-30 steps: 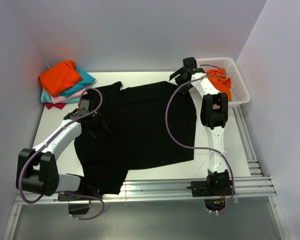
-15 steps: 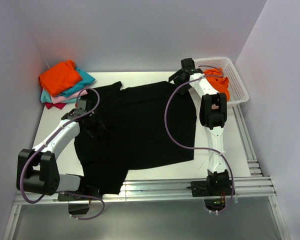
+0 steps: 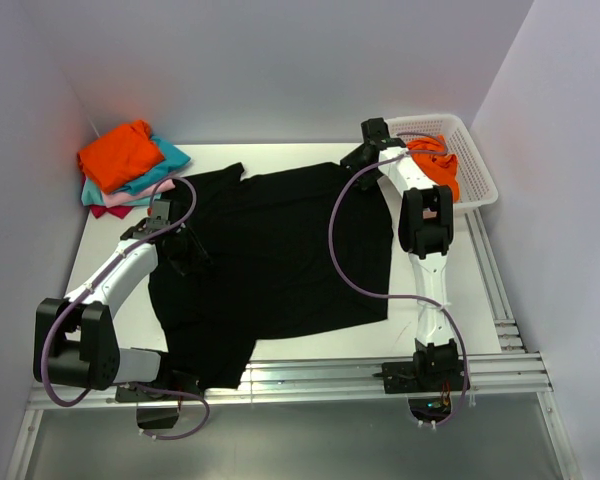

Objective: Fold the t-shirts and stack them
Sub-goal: Flatten out the tshirt

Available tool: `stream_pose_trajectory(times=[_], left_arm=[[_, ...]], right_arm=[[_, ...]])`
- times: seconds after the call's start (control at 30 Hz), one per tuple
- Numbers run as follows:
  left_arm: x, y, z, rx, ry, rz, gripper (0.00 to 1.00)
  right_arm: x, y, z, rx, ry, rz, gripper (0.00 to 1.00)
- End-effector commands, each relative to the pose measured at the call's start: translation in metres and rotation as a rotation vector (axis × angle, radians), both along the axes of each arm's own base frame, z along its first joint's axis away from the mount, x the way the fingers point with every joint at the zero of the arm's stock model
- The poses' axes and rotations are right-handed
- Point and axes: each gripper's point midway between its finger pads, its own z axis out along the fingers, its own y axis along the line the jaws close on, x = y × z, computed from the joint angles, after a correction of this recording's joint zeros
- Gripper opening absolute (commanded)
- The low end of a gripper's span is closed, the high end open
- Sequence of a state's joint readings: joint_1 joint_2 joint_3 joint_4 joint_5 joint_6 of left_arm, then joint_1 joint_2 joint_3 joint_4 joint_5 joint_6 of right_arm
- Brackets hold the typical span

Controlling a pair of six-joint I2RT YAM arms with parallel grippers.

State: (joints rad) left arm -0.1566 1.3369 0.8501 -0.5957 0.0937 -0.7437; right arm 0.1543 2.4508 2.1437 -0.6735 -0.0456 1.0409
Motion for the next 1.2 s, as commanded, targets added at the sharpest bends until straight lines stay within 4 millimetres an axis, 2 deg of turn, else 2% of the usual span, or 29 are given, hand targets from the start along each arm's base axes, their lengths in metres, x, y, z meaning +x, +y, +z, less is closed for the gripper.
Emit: stream_pose_trajectory(times=[0.0, 0.07, 0.3, 0.37, 0.4, 0.57, 0.67, 0.7, 0.73, 0.8, 0.93, 0.97, 1.0, 1.1, 1.17], left_arm=[[-0.001, 0.0, -0.001, -0.006, -0.005, -0.019, 0.38], [0.0, 0.0, -0.001, -0.006, -0.004, -0.019, 0.38], [0.004, 0.004, -0.001, 0.007, -0.002, -0.014, 0.38], [0.005, 0.005, -0.002, 0.006, 0.001, -0.013, 0.38], [0.005, 0.007, -0.002, 0.008, 0.0, -0.009, 0.38], [0.005, 0.011, -0.004, 0.012, 0.006, 0.001, 0.38], [0.005, 0.013, -0.005, 0.009, 0.011, 0.009, 0.38], [0.004, 0.014, -0.005, 0.007, 0.011, 0.012, 0.38], [0.005, 0.014, -0.005, 0.007, 0.011, 0.014, 0.38], [0.004, 0.013, -0.004, 0.003, 0.015, 0.012, 0.38], [0.002, 0.012, -0.003, -0.005, 0.021, 0.012, 0.38], [0.002, 0.012, -0.001, -0.006, 0.017, 0.012, 0.38], [0.001, 0.012, -0.002, -0.009, 0.018, 0.012, 0.38], [-0.004, 0.011, -0.001, -0.012, 0.024, 0.014, 0.38], [-0.006, 0.012, 0.001, -0.014, 0.016, 0.015, 0.38]], right_arm=[[0.007, 0.003, -0.006, -0.02, -0.004, 0.0, 0.65], [0.009, 0.004, -0.005, -0.017, -0.006, -0.001, 0.56], [0.012, 0.006, -0.011, -0.01, -0.002, 0.001, 0.34], [0.012, 0.006, -0.012, -0.01, 0.001, 0.003, 0.03], [0.011, 0.005, -0.014, -0.012, 0.007, 0.002, 0.0], [0.012, 0.004, -0.012, -0.013, -0.01, 0.011, 0.0], [0.019, 0.001, 0.003, -0.015, -0.055, -0.007, 0.0], [0.026, -0.002, 0.015, -0.015, -0.092, -0.026, 0.0], [0.03, -0.005, 0.019, -0.012, -0.108, -0.04, 0.0], [0.046, -0.022, 0.036, -0.026, -0.164, -0.103, 0.0], [0.066, -0.047, 0.051, 0.003, -0.207, -0.198, 0.0], [0.067, -0.053, 0.051, 0.011, -0.208, -0.216, 0.04], [0.071, -0.063, 0.051, 0.029, -0.213, -0.245, 0.39], [0.07, -0.081, 0.049, 0.035, -0.204, -0.283, 0.95], [0.07, -0.089, 0.052, 0.03, -0.209, -0.292, 0.97]])
